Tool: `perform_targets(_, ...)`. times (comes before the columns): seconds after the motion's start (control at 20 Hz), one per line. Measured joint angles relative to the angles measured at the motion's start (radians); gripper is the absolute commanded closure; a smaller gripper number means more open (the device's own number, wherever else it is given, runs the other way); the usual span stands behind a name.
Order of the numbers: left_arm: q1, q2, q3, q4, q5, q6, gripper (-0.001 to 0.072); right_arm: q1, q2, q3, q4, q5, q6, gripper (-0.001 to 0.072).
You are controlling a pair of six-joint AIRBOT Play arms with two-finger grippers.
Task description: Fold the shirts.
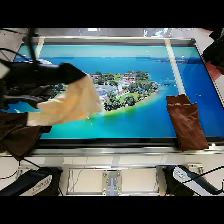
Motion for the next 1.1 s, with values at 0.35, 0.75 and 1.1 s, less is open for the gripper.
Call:
perform_targets(0.35,-0.202,-0.156,0.0,0.175,0.309,0.025,0.0056,0.0,-0.005,0.059,-0.165,0.014,-0.006,0.0672)
perform_targets(0.75,0.257,-0.183,-0.101,0.574,0.127,-0.193,0.0077,0.023,-0.046,-0.298,-0.227,0.054,-0.003,0.0431)
perform_targets(1.1,0.409,-0.262,-0.214,0.569,-0.01,0.155,0.0077,0.197,-0.05,-0.806,-0.212,-0.054,-0.027,0.0431)
